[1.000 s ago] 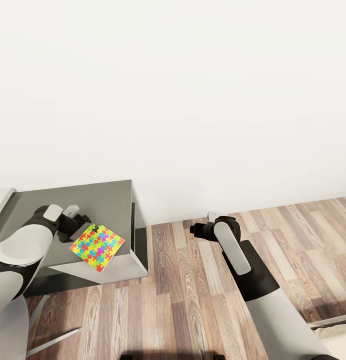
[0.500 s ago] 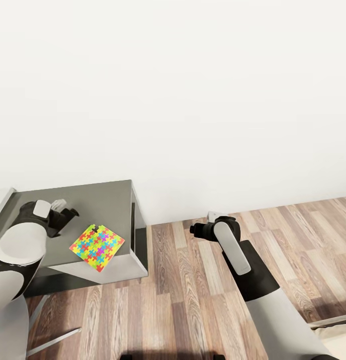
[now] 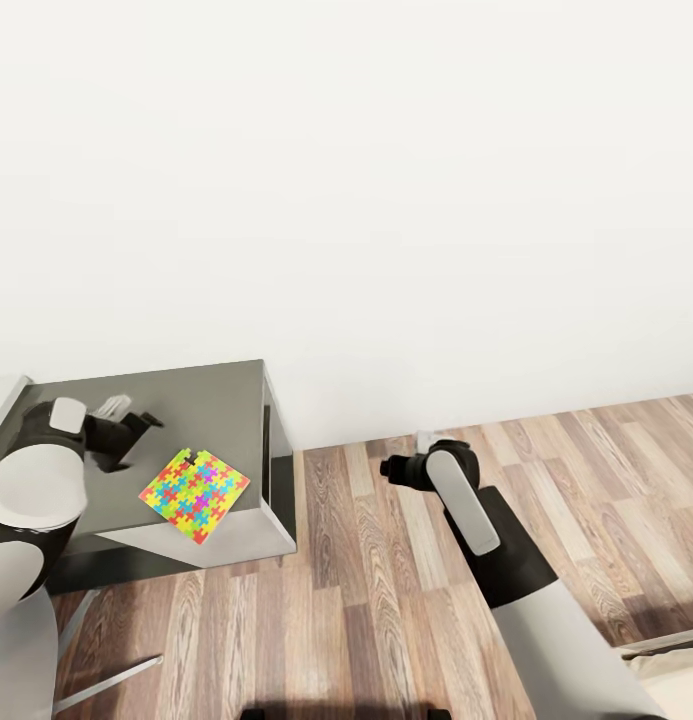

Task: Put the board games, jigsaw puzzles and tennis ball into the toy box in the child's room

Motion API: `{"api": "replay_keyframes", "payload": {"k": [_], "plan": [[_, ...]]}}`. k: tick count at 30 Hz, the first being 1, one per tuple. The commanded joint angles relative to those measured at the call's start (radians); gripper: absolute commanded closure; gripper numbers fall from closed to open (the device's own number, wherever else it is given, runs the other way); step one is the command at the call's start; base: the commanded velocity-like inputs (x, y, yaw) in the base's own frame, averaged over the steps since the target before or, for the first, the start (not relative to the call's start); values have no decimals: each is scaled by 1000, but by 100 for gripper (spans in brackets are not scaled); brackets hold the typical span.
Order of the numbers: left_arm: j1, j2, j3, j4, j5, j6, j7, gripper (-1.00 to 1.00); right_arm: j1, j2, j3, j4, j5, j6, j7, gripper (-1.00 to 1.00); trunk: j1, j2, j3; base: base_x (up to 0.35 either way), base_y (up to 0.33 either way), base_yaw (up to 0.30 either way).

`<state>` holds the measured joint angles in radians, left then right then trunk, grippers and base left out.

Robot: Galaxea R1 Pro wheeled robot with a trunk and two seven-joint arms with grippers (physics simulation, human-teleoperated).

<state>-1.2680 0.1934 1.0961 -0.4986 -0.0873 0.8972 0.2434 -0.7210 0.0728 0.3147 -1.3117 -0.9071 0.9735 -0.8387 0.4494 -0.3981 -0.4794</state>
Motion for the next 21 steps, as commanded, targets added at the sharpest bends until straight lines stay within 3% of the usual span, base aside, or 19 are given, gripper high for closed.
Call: {"api": "replay_keyframes", "payload": {"k": [1,9,11,16,21], "plan": [[-2,1,7,-10,-2,30,-20,-100,0,0,1,5,-9,2,-6,-100,1,-2,-2,0,0,0],[-2,5,-9,-76,29,139,-199,-100,11,-2,-2,59,-6,-4,81,-100,1,-2,-2,0,0,0],[-2,6,-29,-84,34,150,-254,-100,15,-3,-3,81,-3,-26,131,-100,1,-2,-2,0,0,0],[-2,8,-62,-89,36,150,-320,-100,25,-3,-5,117,1,-78,194,-100,1,-2,-2,0,0,0],[-2,26,-95,-91,37,150,-445,-100,32,-4,-6,181,4,-128,271,-100,1,-2,-2,0,0,0]]}}
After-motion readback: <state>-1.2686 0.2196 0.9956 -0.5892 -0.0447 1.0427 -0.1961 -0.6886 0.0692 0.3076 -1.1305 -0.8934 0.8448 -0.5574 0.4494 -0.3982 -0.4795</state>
